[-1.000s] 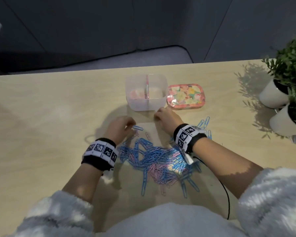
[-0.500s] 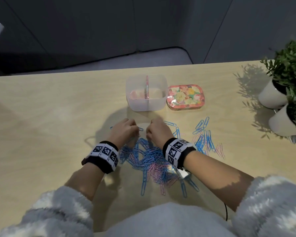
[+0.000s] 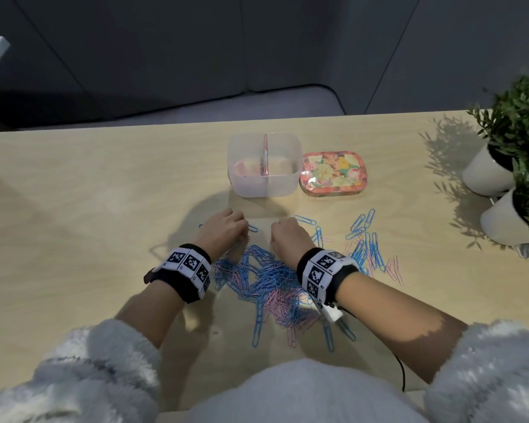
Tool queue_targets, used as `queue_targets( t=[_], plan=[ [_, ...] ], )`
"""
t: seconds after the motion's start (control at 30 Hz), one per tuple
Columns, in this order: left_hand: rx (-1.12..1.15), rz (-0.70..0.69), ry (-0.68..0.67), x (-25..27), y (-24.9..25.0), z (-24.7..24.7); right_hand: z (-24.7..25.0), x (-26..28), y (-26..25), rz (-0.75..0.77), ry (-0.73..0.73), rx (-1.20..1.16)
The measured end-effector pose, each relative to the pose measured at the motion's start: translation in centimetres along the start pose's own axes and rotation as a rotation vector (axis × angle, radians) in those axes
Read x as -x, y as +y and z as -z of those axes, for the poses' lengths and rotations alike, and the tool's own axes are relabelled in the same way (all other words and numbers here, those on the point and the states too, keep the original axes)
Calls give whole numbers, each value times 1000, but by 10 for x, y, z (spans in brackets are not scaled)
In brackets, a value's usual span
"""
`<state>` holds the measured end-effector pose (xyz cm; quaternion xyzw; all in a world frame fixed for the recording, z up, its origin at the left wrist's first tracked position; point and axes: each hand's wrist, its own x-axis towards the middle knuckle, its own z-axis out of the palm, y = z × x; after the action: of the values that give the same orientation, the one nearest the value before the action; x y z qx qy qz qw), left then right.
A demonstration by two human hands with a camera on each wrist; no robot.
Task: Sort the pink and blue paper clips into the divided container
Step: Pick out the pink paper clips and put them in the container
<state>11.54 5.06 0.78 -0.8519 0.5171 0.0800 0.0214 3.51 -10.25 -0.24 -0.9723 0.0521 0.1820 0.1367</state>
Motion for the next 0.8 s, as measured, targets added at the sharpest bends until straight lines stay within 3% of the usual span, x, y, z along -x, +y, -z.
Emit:
queue_targets(
  t=[0.13,0.2,0.37,0.53,0.73,0.8],
  plan=[
    [101,38,26,1,-2,-9,4,7,3,62,-8,-69],
    [220,124,28,3,0,-9,15,9,5,57,-8,-189],
    [341,315,-69,1,3,-9,78,-13,-10,118,307,-406],
    [294,322,-108,-4,8,-9,122,-53,-26,121,385,-359],
    [375,404,-90,1,6,-14,99,-41,-21,177,469,-425],
    [328,407,-102,1,7,-16,68,-22,-18,206,356,-425]
  ],
)
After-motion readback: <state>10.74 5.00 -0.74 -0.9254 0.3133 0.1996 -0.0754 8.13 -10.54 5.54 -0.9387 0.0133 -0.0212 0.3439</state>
